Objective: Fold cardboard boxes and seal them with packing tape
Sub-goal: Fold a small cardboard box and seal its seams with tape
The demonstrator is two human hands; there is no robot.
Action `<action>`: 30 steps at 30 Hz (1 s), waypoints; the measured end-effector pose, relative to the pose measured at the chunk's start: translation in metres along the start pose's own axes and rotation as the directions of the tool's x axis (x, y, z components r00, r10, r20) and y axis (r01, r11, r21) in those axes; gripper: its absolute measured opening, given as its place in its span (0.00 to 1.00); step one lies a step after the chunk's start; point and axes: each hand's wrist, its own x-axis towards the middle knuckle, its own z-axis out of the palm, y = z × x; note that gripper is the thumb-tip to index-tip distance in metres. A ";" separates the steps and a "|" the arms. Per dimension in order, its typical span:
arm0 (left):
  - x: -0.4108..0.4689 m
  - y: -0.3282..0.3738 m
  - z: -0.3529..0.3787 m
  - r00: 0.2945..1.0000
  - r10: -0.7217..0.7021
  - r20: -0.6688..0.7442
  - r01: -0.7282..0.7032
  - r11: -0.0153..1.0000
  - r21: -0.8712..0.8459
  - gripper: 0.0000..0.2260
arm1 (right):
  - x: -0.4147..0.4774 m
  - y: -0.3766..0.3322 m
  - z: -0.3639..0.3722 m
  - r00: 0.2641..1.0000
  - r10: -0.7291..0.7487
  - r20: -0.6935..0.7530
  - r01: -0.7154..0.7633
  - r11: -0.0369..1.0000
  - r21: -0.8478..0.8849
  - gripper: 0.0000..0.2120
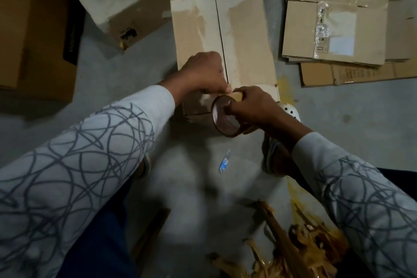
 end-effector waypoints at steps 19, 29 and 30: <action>0.062 -0.015 -0.007 0.964 0.000 -0.267 -0.016 0.998 -0.059 0.07 | 0.010 -0.017 0.009 0.981 0.044 -0.189 -0.040 0.999 0.024 0.39; 0.123 -0.028 -0.023 0.911 0.030 -0.411 -0.077 0.992 -0.098 0.06 | 0.016 -0.044 -0.004 0.942 -0.087 -0.324 0.026 0.982 -0.190 0.43; 0.128 -0.028 -0.026 0.905 0.031 -0.425 -0.080 0.992 -0.098 0.06 | 0.020 -0.045 -0.006 0.947 -0.075 -0.312 0.022 0.985 -0.170 0.41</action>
